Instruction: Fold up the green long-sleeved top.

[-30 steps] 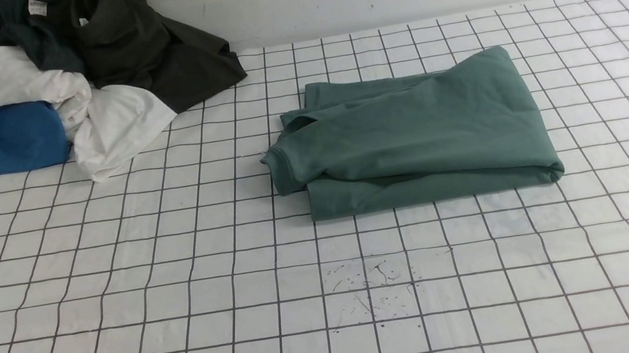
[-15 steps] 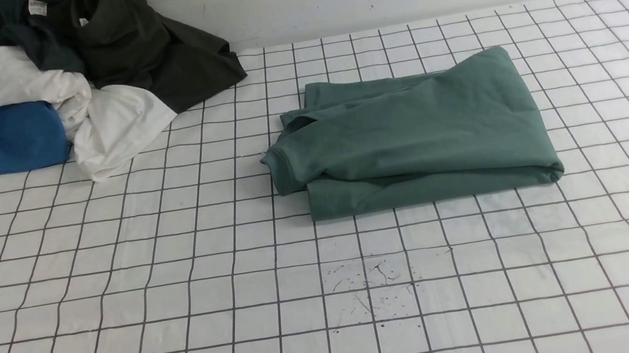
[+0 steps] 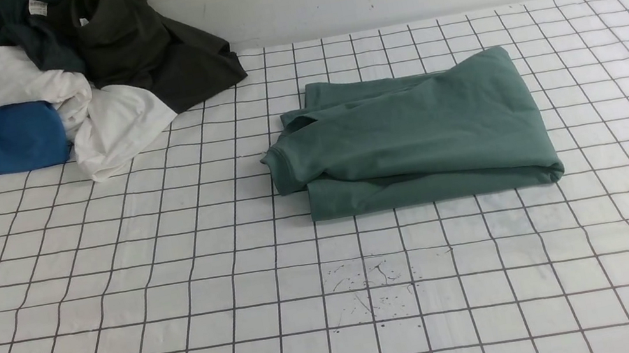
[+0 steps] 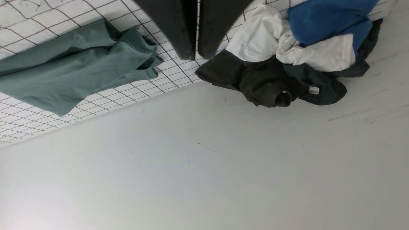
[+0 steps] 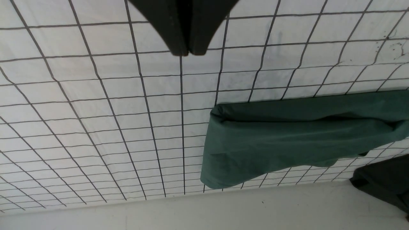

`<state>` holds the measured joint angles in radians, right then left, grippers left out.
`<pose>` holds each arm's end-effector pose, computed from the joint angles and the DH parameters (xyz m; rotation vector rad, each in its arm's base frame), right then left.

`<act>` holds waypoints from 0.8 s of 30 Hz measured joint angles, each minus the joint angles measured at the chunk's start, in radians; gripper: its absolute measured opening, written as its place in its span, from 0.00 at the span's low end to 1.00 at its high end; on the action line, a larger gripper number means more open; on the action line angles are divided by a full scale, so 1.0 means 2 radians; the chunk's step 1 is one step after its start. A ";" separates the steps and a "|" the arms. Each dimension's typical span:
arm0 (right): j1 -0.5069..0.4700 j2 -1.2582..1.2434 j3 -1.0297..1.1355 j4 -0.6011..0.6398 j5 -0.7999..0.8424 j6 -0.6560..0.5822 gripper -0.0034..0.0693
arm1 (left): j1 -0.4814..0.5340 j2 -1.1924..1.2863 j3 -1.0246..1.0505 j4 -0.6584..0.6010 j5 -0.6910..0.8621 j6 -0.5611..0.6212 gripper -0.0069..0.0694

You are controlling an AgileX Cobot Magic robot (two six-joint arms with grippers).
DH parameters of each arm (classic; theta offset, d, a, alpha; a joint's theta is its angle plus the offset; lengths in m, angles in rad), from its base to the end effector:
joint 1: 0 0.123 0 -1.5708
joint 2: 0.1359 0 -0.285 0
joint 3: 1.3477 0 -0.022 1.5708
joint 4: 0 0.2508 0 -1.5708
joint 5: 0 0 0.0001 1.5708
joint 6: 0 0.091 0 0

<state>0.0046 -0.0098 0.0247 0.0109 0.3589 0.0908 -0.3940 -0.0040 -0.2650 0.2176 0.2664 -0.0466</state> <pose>0.0531 0.0006 0.1731 0.0869 1.8560 0.0769 0.0346 -0.0088 0.2772 0.3618 1.4318 -0.1451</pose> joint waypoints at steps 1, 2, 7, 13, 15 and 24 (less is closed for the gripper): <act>0.000 0.000 0.000 0.000 0.000 0.000 0.03 | 0.002 -0.003 0.010 -0.001 -0.013 0.000 0.08; 0.000 0.000 0.000 0.000 0.000 0.000 0.03 | 0.007 -0.005 0.021 -0.004 -0.020 0.000 0.08; 0.000 0.000 0.000 0.000 0.000 0.000 0.03 | 0.082 -0.005 0.088 -0.040 -0.040 0.000 0.08; 0.000 0.000 0.000 -0.001 0.000 0.000 0.03 | 0.139 -0.005 0.144 -0.078 -0.053 0.000 0.08; 0.000 0.000 0.000 -0.001 0.000 0.000 0.03 | 0.144 -0.005 0.146 -0.089 -0.022 0.001 0.08; 0.000 0.000 0.000 -0.001 0.000 0.000 0.03 | 0.145 -0.005 0.146 -0.135 0.050 0.059 0.08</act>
<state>0.0046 -0.0098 0.0239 0.0099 0.3599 0.0908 -0.1040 -0.0140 0.0266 -0.0529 0.3668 0.0716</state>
